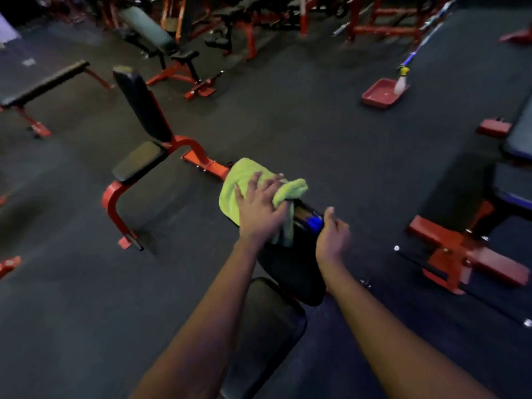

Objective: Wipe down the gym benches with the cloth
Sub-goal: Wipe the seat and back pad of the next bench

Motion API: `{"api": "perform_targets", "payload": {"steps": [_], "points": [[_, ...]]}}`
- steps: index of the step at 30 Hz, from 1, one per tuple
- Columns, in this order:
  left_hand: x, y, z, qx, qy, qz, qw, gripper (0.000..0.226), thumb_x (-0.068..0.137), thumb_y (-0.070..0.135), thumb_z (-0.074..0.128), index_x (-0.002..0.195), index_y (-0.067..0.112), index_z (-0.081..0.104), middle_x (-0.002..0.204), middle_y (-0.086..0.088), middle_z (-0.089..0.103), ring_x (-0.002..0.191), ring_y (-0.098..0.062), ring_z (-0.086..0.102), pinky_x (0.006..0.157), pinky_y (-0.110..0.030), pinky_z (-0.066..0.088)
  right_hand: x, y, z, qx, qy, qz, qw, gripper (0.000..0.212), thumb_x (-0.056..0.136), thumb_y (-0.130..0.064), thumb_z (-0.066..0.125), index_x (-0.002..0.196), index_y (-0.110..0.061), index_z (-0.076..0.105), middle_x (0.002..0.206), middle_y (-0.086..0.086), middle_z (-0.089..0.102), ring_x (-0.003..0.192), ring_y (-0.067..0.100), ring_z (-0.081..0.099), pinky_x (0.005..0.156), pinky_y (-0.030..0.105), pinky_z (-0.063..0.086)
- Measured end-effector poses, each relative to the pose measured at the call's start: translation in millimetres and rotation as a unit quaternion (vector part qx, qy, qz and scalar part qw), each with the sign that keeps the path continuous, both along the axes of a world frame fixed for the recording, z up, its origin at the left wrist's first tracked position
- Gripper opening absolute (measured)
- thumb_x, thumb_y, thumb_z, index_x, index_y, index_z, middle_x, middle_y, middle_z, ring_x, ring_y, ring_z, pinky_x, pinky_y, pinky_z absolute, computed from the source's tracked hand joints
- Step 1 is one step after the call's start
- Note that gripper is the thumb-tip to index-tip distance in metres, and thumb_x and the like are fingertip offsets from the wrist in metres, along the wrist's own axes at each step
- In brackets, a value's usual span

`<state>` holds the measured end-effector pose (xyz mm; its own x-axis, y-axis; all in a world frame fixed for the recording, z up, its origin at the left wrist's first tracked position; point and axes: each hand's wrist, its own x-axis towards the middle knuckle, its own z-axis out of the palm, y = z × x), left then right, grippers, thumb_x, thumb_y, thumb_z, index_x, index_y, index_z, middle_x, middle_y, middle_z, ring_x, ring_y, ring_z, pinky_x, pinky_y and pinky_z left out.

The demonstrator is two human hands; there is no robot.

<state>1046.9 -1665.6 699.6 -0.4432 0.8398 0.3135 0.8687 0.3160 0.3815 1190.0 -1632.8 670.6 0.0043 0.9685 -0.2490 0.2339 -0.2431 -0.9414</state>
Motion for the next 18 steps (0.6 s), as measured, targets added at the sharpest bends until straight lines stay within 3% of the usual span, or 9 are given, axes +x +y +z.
{"api": "perform_targets", "payload": {"steps": [4,8,10,13,15,18], "points": [[11.8,-15.7,-8.2,0.041,0.023,-0.080,0.996,0.049,0.082,0.051,0.052,0.129,0.038,0.057,0.137,0.022,0.053,0.144,-0.013,0.027,0.115,-0.059,0.005,-10.8,-11.2,9.8,0.018,-0.018,-0.091,0.996,0.047,0.104,-0.037,0.042,0.108,0.000,0.072,0.109,0.024,0.070,0.101,0.040,0.063,0.083,0.041,0.047],[-29.3,-4.0,-9.8,0.067,0.074,-0.151,0.984,0.045,0.083,0.053,0.051,0.122,0.034,0.062,0.127,0.015,0.060,0.131,-0.017,0.045,0.112,-0.057,0.019,-22.0,-14.5,9.5,0.036,-0.009,-0.157,0.987,0.038,0.101,-0.036,0.050,0.101,-0.008,0.075,0.101,0.017,0.073,0.095,0.034,0.065,0.076,0.037,0.045],[-41.3,4.7,-8.7,0.079,0.064,-0.147,0.984,0.039,0.079,0.049,0.053,0.111,0.031,0.066,0.115,0.013,0.065,0.119,-0.019,0.052,0.103,-0.053,0.032,-25.0,-15.2,4.6,0.057,-0.033,-0.180,0.982,0.037,0.101,-0.035,0.051,0.088,-0.008,0.074,0.088,0.016,0.072,0.082,0.032,0.063,0.065,0.034,0.038],[-60.5,21.3,-1.2,0.085,0.032,-0.136,0.987,0.028,0.075,0.045,0.052,0.088,0.025,0.066,0.090,0.006,0.067,0.094,-0.025,0.059,0.078,-0.042,0.046,-28.5,-15.4,-0.4,0.078,-0.061,-0.197,0.975,0.039,0.101,-0.034,0.050,0.076,-0.012,0.069,0.072,0.008,0.065,0.066,0.021,0.053,0.060,0.031,0.033],[-82.4,31.2,-5.1,0.054,-0.040,-0.122,0.990,0.029,0.074,0.046,0.051,0.083,0.022,0.063,0.081,0.002,0.065,0.085,-0.025,0.060,0.070,-0.039,0.048,-30.1,-15.7,-6.6,0.105,-0.066,-0.204,0.971,0.042,0.100,-0.035,0.047,0.064,-0.017,0.059,0.061,0.003,0.057,0.060,0.020,0.050,0.058,0.030,0.029],[-112.4,36.4,-17.5,0.066,-0.293,-0.076,0.951,0.020,0.070,0.044,0.054,0.073,0.027,0.065,0.069,0.001,0.062,0.072,-0.024,0.058,0.070,-0.041,0.047,-31.2,-14.2,-9.1,0.148,-0.076,-0.214,0.962,0.044,0.094,-0.035,0.044,0.052,-0.023,0.039,0.049,-0.008,0.039,0.054,0.021,0.042,0.056,0.030,0.019]]}}
